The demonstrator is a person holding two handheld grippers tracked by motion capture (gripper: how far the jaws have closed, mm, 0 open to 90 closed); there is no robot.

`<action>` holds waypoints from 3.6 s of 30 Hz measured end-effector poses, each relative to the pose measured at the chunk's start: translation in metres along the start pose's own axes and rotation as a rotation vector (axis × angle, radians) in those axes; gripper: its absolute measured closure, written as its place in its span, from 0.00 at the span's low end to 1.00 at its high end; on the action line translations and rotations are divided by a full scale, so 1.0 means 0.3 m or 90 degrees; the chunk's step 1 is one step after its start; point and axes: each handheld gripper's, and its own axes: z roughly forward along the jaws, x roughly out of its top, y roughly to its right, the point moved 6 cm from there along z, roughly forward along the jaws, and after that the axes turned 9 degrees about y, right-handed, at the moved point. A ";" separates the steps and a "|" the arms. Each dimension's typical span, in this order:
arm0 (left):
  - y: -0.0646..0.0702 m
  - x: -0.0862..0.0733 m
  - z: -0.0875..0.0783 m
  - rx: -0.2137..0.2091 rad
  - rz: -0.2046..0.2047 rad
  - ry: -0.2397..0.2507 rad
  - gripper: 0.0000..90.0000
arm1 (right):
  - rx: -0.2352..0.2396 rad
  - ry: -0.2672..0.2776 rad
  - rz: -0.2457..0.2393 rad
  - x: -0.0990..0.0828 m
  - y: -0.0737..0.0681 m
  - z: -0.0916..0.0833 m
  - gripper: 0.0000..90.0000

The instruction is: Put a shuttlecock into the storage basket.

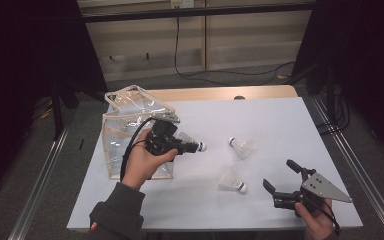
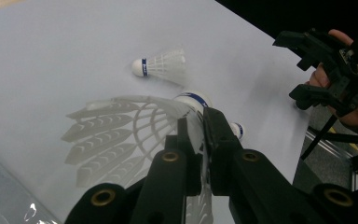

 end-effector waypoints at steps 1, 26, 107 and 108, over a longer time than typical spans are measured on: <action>-0.003 0.002 -0.002 0.003 0.001 0.000 0.96 | 0.000 -0.001 0.001 0.000 0.000 0.000 0.01; -0.015 0.070 -0.038 0.023 0.005 -0.011 0.96 | 0.003 -0.001 0.000 0.000 -0.003 0.000 0.01; -0.102 0.247 -0.116 0.090 -0.009 -0.004 0.96 | 0.008 0.000 -0.001 0.001 -0.006 0.000 0.01; -0.104 0.248 -0.117 0.090 -0.009 -0.004 0.96 | 0.008 -0.001 -0.001 0.000 -0.006 0.000 0.01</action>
